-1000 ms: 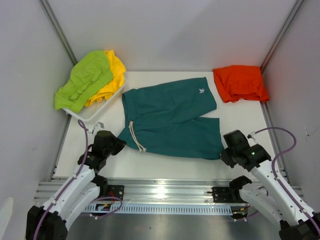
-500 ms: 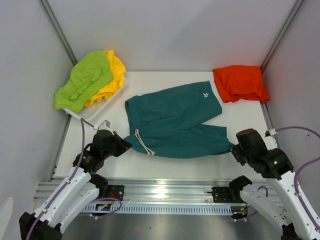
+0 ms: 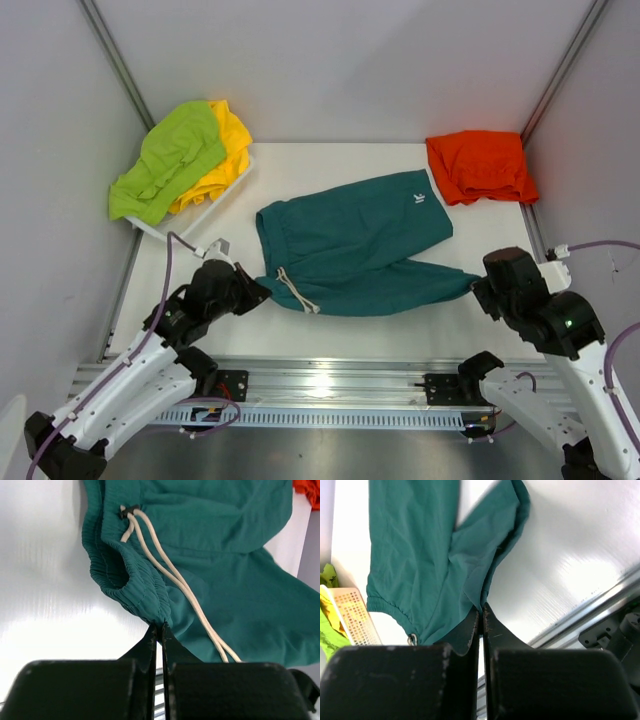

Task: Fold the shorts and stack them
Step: Fold the shorts

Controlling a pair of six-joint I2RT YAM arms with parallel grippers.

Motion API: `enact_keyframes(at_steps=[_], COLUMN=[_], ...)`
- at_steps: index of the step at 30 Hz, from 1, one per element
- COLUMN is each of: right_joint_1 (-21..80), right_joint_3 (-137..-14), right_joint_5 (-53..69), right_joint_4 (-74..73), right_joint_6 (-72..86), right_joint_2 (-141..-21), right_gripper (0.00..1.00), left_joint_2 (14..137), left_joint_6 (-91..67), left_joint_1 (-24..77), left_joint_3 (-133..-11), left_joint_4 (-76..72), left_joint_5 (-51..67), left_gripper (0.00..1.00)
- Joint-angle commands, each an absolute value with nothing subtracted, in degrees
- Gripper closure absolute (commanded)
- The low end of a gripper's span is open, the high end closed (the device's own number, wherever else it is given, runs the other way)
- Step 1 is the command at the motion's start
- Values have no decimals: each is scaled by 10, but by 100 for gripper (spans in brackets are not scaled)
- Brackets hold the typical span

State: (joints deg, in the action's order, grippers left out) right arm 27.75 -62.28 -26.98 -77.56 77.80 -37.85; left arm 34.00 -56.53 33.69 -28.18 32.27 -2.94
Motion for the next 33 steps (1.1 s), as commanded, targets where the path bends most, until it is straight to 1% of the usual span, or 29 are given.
enact_keyframes(at_steps=[1, 2, 3, 4, 7, 9, 13, 15, 24, 30, 33], right_joint_1=[276, 273, 273, 266, 233, 206, 133, 108, 82, 77, 78], right_joint_3=[-692, -711, -719, -727, -743, -740, -743, -755, -820, -867, -891], right_joint_5=[-338, -349, -353, -356, -361, -324, -244, -229, -183, -177, -182], right_joint_4=[-802, -789, -788, -773, -725, -661, -599, -578, -476, -457, -460], right_joint_6=[751, 738, 738, 720, 678, 635, 581, 561, 508, 501, 504], right_joint_2=[-424, -446, -456, -467, -496, -511, -556, -576, -700, -777, -801], right_gripper=[100, 100, 100, 100, 100, 100, 100, 100, 100, 100, 100], left_joint_2=[371, 394, 408, 417, 439, 435, 409, 408, 545, 553, 562], left_joint_6=[-562, -561, -564, -569, -562, -568, -571, -563, -562, -570, -570], left_joint_1=[335, 334, 333, 332, 316, 300, 253, 244, 202, 185, 158], left_joint_3=[-377, -404, -404, -443, -476, -481, -469, -463, -528, -541, -555], left_joint_4=[357, 391, 391, 424, 437, 434, 382, 357, 340, 304, 301], left_joint_5=[-89, -119, -120, -150, -163, -157, -137, -132, -110, -127, -102], left_gripper=[100, 100, 100, 100, 100, 100, 100, 100, 100, 100, 100])
